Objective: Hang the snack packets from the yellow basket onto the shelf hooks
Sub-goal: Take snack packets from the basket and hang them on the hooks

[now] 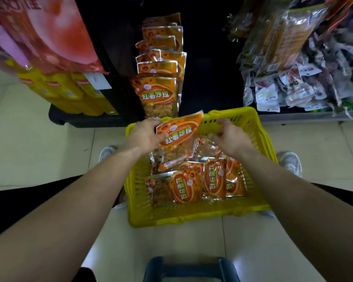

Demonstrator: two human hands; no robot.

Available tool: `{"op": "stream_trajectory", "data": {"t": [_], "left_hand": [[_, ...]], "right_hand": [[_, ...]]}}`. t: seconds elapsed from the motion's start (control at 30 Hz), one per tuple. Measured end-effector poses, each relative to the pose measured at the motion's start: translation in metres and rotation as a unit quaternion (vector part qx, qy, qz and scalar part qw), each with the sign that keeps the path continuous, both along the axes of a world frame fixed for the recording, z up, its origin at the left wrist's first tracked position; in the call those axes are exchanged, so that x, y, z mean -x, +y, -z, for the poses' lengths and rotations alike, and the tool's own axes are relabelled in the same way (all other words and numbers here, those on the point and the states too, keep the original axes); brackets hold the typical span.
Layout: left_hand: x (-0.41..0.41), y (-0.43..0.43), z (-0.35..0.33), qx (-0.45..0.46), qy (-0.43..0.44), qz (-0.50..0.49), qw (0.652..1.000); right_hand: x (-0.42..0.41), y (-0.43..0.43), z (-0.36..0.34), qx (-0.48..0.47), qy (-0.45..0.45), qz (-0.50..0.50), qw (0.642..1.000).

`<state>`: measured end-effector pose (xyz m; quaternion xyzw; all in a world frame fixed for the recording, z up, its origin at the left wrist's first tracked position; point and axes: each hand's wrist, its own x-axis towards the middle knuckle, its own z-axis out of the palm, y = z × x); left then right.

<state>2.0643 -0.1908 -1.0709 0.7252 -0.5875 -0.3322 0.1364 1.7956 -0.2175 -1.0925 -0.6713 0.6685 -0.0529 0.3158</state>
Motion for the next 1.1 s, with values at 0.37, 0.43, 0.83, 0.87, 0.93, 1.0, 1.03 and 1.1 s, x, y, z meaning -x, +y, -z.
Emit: {"op": "stream_trajectory", "data": {"t": [0.37,0.43,0.83,0.87,0.93,1.0,1.03,1.1], "left_hand": [[-0.037,0.006,0.033,-0.024,-0.021,-0.065,0.997],[-0.037,0.004,0.034,-0.015,-0.021,-0.069,0.997],[-0.016,-0.007,-0.048,0.082,0.003,-0.002,0.997],[-0.013,-0.006,-0.061,0.087,0.01,0.012,0.996],[-0.004,-0.005,-0.089,0.09,0.017,0.045,0.995],[0.005,-0.002,-0.115,0.086,0.039,0.067,0.993],[0.009,0.0,-0.126,0.085,0.053,0.073,0.992],[0.018,0.005,-0.144,0.089,0.08,0.084,0.989]], "right_hand": [[-0.045,0.073,0.119,-0.193,0.021,-0.085,0.977],[-0.046,0.072,0.121,-0.182,0.012,-0.099,0.978],[-0.029,0.015,-0.038,-0.004,-0.038,-0.159,0.986],[-0.026,0.013,-0.06,0.025,-0.023,-0.169,0.985],[-0.017,0.012,-0.103,0.083,0.002,-0.176,0.981],[-0.005,0.013,-0.141,0.146,0.011,-0.177,0.973],[0.001,0.014,-0.157,0.184,0.009,-0.18,0.966],[0.009,0.017,-0.182,0.246,0.004,-0.184,0.952]]}}
